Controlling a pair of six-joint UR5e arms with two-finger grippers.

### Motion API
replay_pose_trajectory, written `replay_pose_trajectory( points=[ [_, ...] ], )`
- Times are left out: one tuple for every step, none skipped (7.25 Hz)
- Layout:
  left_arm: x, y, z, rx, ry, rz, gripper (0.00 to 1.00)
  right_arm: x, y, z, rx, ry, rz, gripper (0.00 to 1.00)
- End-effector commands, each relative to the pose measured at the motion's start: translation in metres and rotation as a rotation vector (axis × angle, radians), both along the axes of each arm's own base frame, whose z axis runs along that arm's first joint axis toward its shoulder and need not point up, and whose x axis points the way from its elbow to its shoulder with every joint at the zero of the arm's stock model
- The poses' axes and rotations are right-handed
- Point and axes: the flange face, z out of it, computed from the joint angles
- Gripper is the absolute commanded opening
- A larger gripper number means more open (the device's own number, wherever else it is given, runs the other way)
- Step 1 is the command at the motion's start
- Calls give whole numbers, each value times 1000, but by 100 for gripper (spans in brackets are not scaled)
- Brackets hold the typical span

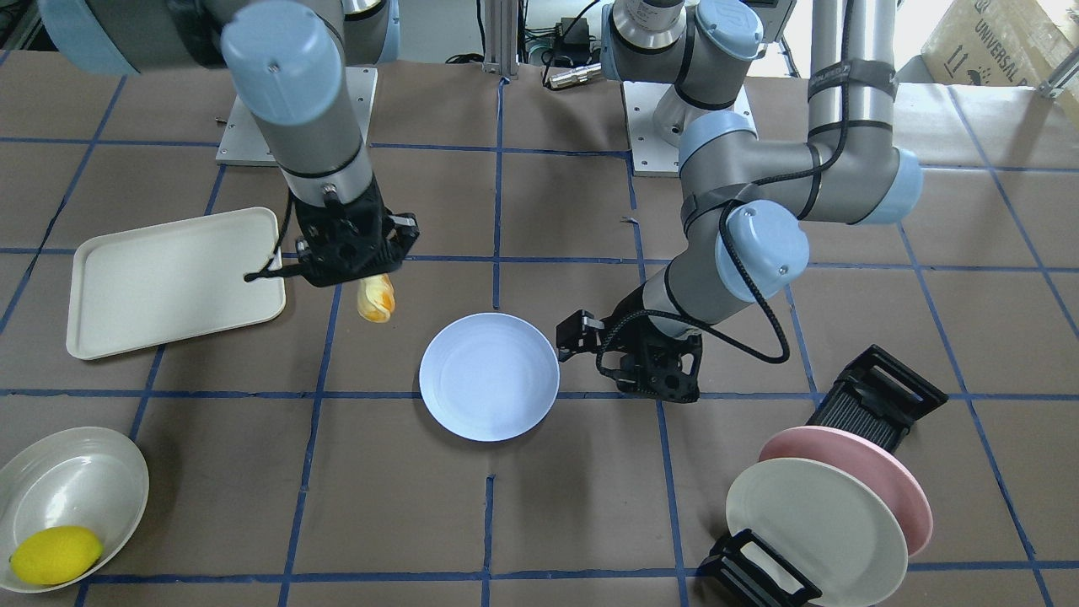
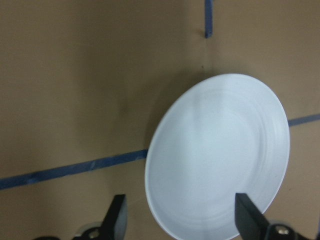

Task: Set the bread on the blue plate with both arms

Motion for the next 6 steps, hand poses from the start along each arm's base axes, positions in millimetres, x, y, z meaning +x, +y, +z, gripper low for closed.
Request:
replay_pose_trajectory(
  points=[
    [45, 16, 68, 22, -166, 30, 100, 82, -35, -77, -37, -9, 11, 13],
    [48, 24, 98, 12, -234, 19, 100, 92, -53, -107, -44, -10, 15, 15],
    [54, 34, 121, -4, -298, 15, 100, 94, -60, -141, -47, -9, 15, 43],
    [56, 44, 141, -24, -300, 21, 100, 97, -67, -153, -98, -17, 16, 85],
    [64, 46, 166, -18, -314, 25, 100, 97, -70, -149, -101, -18, 19, 100],
    [68, 46, 185, -3, -333, 21, 100, 98, -72, -138, -100, -18, 16, 100]
  ],
)
